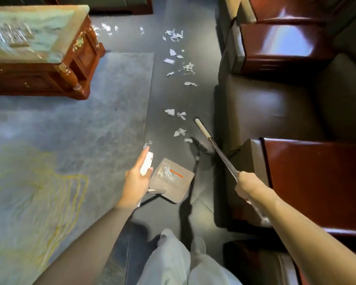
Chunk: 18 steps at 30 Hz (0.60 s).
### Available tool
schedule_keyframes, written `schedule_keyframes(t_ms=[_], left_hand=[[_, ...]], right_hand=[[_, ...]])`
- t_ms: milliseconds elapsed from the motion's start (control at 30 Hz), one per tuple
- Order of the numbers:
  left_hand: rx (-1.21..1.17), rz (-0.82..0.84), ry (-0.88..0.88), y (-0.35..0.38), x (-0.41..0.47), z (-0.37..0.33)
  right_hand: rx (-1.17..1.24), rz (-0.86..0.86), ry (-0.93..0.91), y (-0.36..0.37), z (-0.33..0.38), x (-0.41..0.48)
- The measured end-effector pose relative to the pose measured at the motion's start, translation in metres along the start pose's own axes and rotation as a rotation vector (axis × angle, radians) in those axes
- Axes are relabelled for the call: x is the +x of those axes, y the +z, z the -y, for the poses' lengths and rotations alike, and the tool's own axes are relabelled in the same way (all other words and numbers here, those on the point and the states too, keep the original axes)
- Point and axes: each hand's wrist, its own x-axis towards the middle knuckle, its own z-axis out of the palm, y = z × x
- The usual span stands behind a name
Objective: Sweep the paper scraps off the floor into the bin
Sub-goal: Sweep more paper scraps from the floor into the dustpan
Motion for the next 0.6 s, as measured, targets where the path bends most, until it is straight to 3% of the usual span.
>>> schedule_keyframes(t_ms=[267,433,600], left_hand=[[0.054,0.105,-0.049,0.018,0.123,-0.009],[0.136,0.107,-0.038,0.021,0.161,-0.009],[0.117,0.091,-0.053,0.020,0.185,-0.011]], right_hand=[[0.171,0.109,0.109,-0.023,0.046,0.088],[0.202,0.231,0.021,-0.021,0.086,0.090],[0.541,0.301,0.065,-0.046,0.097,0.097]])
